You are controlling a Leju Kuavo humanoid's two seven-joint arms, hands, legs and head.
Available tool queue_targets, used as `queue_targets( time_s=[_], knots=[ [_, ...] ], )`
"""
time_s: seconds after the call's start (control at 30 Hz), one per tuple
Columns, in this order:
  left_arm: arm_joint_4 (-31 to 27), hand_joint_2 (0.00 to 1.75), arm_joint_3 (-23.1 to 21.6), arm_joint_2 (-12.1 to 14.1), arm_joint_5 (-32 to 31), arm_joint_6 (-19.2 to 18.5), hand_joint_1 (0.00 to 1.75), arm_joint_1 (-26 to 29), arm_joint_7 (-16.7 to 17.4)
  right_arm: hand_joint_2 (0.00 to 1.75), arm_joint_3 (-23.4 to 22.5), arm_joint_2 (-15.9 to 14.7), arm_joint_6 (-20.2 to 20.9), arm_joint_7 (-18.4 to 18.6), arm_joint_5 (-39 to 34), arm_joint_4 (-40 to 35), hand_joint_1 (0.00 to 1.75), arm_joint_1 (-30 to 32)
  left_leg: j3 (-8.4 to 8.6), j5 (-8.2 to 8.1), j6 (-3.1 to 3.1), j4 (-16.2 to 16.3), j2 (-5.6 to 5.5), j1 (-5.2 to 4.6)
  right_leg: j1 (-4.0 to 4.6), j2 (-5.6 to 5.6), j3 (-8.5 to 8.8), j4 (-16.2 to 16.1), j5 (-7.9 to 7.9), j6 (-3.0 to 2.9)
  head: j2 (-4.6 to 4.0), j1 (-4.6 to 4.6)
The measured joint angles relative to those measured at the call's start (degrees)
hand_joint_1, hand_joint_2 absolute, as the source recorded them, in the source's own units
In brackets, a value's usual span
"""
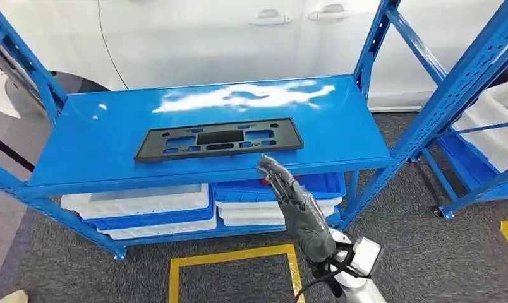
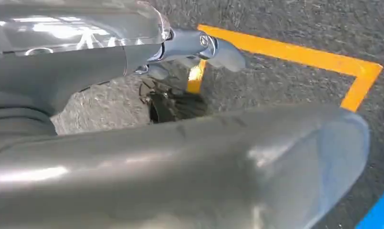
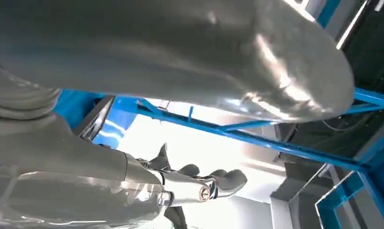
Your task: Take the parts from the cabinet and place them on the table.
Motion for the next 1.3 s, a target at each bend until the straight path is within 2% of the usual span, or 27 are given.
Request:
queue_targets(
  time_s=[0.03, 0.07, 0.17, 0.2, 0.23, 0.37, 0.4, 0.5, 0.53, 0.57, 0.6, 0.67, 0.7, 0.73, 0.8, 0.83, 0.87, 0.9, 0.93, 1.0, 1.03, 1.07, 1.1, 1.17, 1.2, 1.23, 1.3],
  knots=[
    [0.0, 0.00, 0.0, 0.0, 0.0, 0.0, 0.00, 0.1, 0.0, 0.00, 0.2, 0.0, 0.0, 0.0, 0.0, 0.1, 0.00, 0.0, -1.64, 0.57, -0.14, 1.7, 0.00, 0.07, 0.00, 0.06, 0.32, 0.0, -0.29, 0.01, 0.00, 0.00],
    [0.0, 0.00, 0.1, 0.0, 0.0, 0.0, 0.00, 0.2, 0.0, 0.00, 0.3, 0.0, 0.0, 0.0, 0.1, 0.3, 0.00, 0.0, -1.62, 2.55, -0.19, 0.3, 0.00, 0.13, -0.02, 0.14, 0.76, 0.0, -0.62, 0.09, 0.00, 0.00],
    [0.0, 0.00, 0.2, 0.2, 0.0, 0.0, 0.00, 0.2, -0.2, 0.00, 0.6, 0.0, 0.0, 0.0, 0.1, 0.5, 0.00, -0.3, 3.34, 11.84, 0.01, -13.8, 0.13, 0.30, -0.03, 0.20, 2.28, 0.2, -2.01, 0.74, 0.00, 0.02],
    [0.0, 0.00, 0.3, 0.2, 0.0, 0.0, 0.00, 0.2, -0.1, 0.00, 0.9, 0.0, -0.1, 0.0, 0.2, 0.7, 0.00, -0.5, 4.01, 10.80, 0.24, -14.8, 0.09, -0.03, 0.39, 0.25, 2.33, 0.5, -2.37, 1.17, 0.00, 0.02],
    [0.0, 0.00, 0.3, 0.2, 0.0, 0.0, 0.00, 0.1, -0.1, 0.00, 1.1, 0.0, -0.1, 0.1, 0.3, 0.9, 0.00, -0.7, 4.10, 10.56, 0.86, -15.5, -0.01, -0.02, 0.38, 0.32, 2.02, 0.7, -2.46, 1.38, 0.00, 0.02],
    [0.0, 0.00, 0.3, 0.2, 0.0, 0.3, 0.00, 0.3, -0.1, 0.00, 1.7, -0.1, -0.3, 0.1, 0.7, 1.3, 0.00, -1.3, 4.65, 10.23, 2.21, -16.0, -0.12, 0.21, 0.06, 0.25, 2.53, 0.8, -3.43, 2.73, 0.00, 0.02],
    [0.0, 0.00, 0.4, 0.2, 0.0, 0.4, 0.00, 0.3, -0.1, 0.00, 2.0, -0.1, -0.3, 0.0, 0.9, 1.5, 0.00, -1.8, 4.99, 9.97, 2.62, -16.0, -0.08, 0.20, 0.04, 0.19, 1.50, 3.3, -4.57, 3.01, 0.00, 0.02],
    [0.0, 0.00, 0.4, 0.3, 0.0, 0.5, 0.00, 0.2, 0.0, 0.00, 3.3, -0.4, -0.3, 0.1, 1.3, 3.7, 0.00, -3.0, 5.26, 9.45, 3.08, -16.0, -0.01, 0.04, -0.12, 0.19, -6.47, 16.4, -9.25, 3.42, 0.00, 0.02],
    [0.0, 0.00, 0.4, 0.3, 0.0, 0.5, 0.00, 0.2, 0.1, 0.00, 3.6, -0.4, -0.3, 0.1, 1.5, 4.4, 0.00, -3.1, 5.47, 9.22, 3.10, -16.0, -0.09, -0.04, -0.16, 0.19, -8.38, 18.8, -9.09, 3.45, 0.00, 0.02],
    [0.0, 0.00, 0.4, 0.3, 0.0, 0.6, 0.00, 0.3, 0.1, 0.00, 4.0, -0.4, -0.2, 0.1, 1.5, 5.1, 0.00, -3.4, 5.87, 8.96, 3.07, -16.0, -0.20, -0.08, -0.17, 0.19, -8.71, 18.1, -7.37, 3.34, 0.00, 0.02],
    [0.0, 0.00, 0.4, 0.3, 0.0, 0.8, 0.00, 0.3, 0.3, 0.00, 4.5, -0.4, 0.0, 0.2, 1.7, 6.1, 0.00, -4.1, 6.39, 8.65, 3.00, -16.0, -0.29, -0.12, -0.15, 0.19, -7.71, 14.9, -4.52, 3.07, 0.00, 0.02],
    [0.0, 0.00, 0.4, 0.3, 0.0, 1.0, 0.00, 0.2, 0.5, 0.00, 5.8, -0.4, 0.0, 0.3, 2.1, 8.5, 0.00, -6.1, 7.52, 8.00, 2.77, -16.0, -0.33, -0.22, 0.18, 0.20, -3.92, 5.2, 1.64, 2.14, 0.00, 0.02],
    [0.0, 0.00, 0.4, 0.3, 0.0, 1.0, 0.00, 0.2, 0.6, 0.00, 6.5, -0.3, 0.0, 0.3, 2.4, 9.9, 0.00, -6.8, 7.44, 7.67, 2.52, -16.1, -0.31, -0.29, 0.42, 0.23, -2.64, 2.5, 1.72, 1.61, 0.00, 0.02],
    [0.0, 0.00, 0.4, 0.2, 0.0, 1.0, 0.00, 0.1, 0.7, 0.00, 7.0, -0.2, -0.1, 0.3, 2.6, 10.7, 0.00, -7.4, 7.58, 7.42, 2.10, -15.9, -0.36, -0.50, 0.63, 0.11, -2.35, 1.1, 1.19, 1.52, 0.00, 0.02],
    [0.0, 0.00, 0.4, 0.3, 0.0, 1.0, 0.00, 0.1, 0.8, 0.00, 8.2, 0.4, -0.2, 0.2, 3.1, 13.1, 0.00, -8.5, 7.65, 7.26, 1.40, -16.4, -0.25, -0.16, 0.89, 0.15, -2.44, 1.4, 0.88, 1.15, 0.00, 0.02],
    [0.0, 0.00, 0.4, 0.3, 0.0, 1.0, 0.00, 0.1, 0.8, 0.00, 8.8, 0.7, -0.4, 0.3, 3.5, 14.2, 0.00, -9.0, 8.02, 7.18, 1.06, -16.6, -0.16, -0.20, 0.83, 0.27, -2.22, 1.0, 0.90, 0.91, 0.00, 0.02],
    [0.0, 0.00, 0.5, 0.4, 0.0, 1.0, 0.00, 0.0, 0.8, 0.00, 9.2, 1.1, -0.7, 0.4, 4.0, 15.0, 0.00, -9.3, 8.15, 6.88, 0.81, -16.4, -0.11, -0.33, 0.02, 0.20, -1.43, 0.1, 1.12, 0.63, 0.00, 0.02],
    [0.0, 0.00, 0.5, 0.4, 0.0, 0.9, 0.00, 0.0, 0.8, 0.00, 9.6, 1.3, -1.2, 0.4, 4.3, 15.8, 0.00, -9.9, 7.85, 6.32, 0.57, -14.9, -0.07, -0.23, 0.11, 0.11, -0.74, -0.4, 1.00, 0.47, 0.00, 0.02],
    [0.0, 0.00, 0.5, 0.4, 0.0, 0.9, 0.00, 0.0, 0.8, 0.00, 10.0, 1.6, -1.4, 0.5, 4.5, 16.7, 0.00, -10.6, 6.07, 4.70, 0.40, -11.5, -0.09, -0.13, 0.10, -0.02, -0.39, -0.4, 0.74, 0.03, 0.00, 0.02],
    [0.0, 0.00, 0.5, 0.4, 0.0, 0.8, 0.00, 0.1, 0.9, 0.00, 11.0, 2.3, -1.7, 0.8, 4.8, 19.2, 0.00, -11.7, 0.45, 1.15, -0.07, -1.9, -0.08, 0.09, 0.19, -0.03, 0.11, -0.4, 0.20, -0.17, 0.00, 0.02],
    [0.0, 0.00, 0.5, 0.4, 0.0, 0.7, 0.00, 0.2, 0.9, 0.00, 11.3, 2.5, -1.9, 0.9, 4.8, 20.2, 0.00, -12.0, -1.61, 0.87, -0.26, 1.0, -0.07, 0.13, 0.20, -0.02, 0.36, -0.3, -0.07, -0.17, 0.00, 0.02],
    [0.0, 0.00, 0.5, 0.4, 0.0, 0.7, 0.00, 0.3, 0.9, 0.00, 11.6, 2.8, -2.0, 1.0, 4.8, 21.2, 0.00, -12.1, -2.47, 2.13, -0.39, 1.2, -0.07, 0.14, 0.18, 0.03, 0.74, -0.3, -0.39, -0.15, 0.00, 0.02],
    [0.0, 0.00, 0.5, 0.4, 0.0, 0.6, 0.00, 0.4, 0.9, 0.00, 11.8, 3.0, -2.0, 1.0, 4.8, 21.9, 0.00, -12.3, -1.92, 4.72, -0.46, -1.4, -0.07, 0.17, 0.15, 0.06, 1.19, -0.2, -0.80, -0.03, 0.00, 0.02],
    [0.0, 0.00, 0.5, 0.5, 0.0, 0.6, 0.00, 0.3, 0.9, 0.00, 12.1, 3.7, -2.1, 1.2, 4.9, 23.1, 0.00, -13.0, 1.70, 10.95, -0.34, -11.0, -0.01, 0.30, 0.10, 0.08, 2.25, 0.1, -1.73, 0.25, 0.00, 0.02],
    [0.0, 0.00, 0.5, 0.6, 0.0, 0.6, 0.00, 0.4, 0.9, 0.00, 12.3, 4.2, -2.2, 1.4, 5.0, 24.2, 0.00, -13.7, 3.01, 12.14, -0.15, -14.8, 0.14, 0.34, 0.17, 0.07, 2.44, 0.1, -2.22, 0.55, 0.00, 0.02],
    [0.0, 0.00, 0.5, 0.6, 0.0, 0.6, 0.00, 0.3, 1.0, 0.00, 12.5, 4.5, -2.5, 1.6, 5.1, 25.1, 0.00, -14.3, 3.85, 11.40, 0.18, -16.0, 0.07, -0.04, 0.65, 0.24, 2.34, 0.6, -2.55, 0.96, 0.00, 0.02],
    [0.0, 0.00, 0.5, 0.6, 0.0, 0.6, 0.00, 0.3, 1.1, 0.00, 12.9, 5.4, -3.8, 2.0, 6.1, 27.2, 0.00, -15.3, 3.45, 11.08, 1.04, -15.6, -0.04, 0.00, 0.61, 0.24, 2.27, 0.3, -2.66, 1.39, 0.00, 0.02]
  ],
)
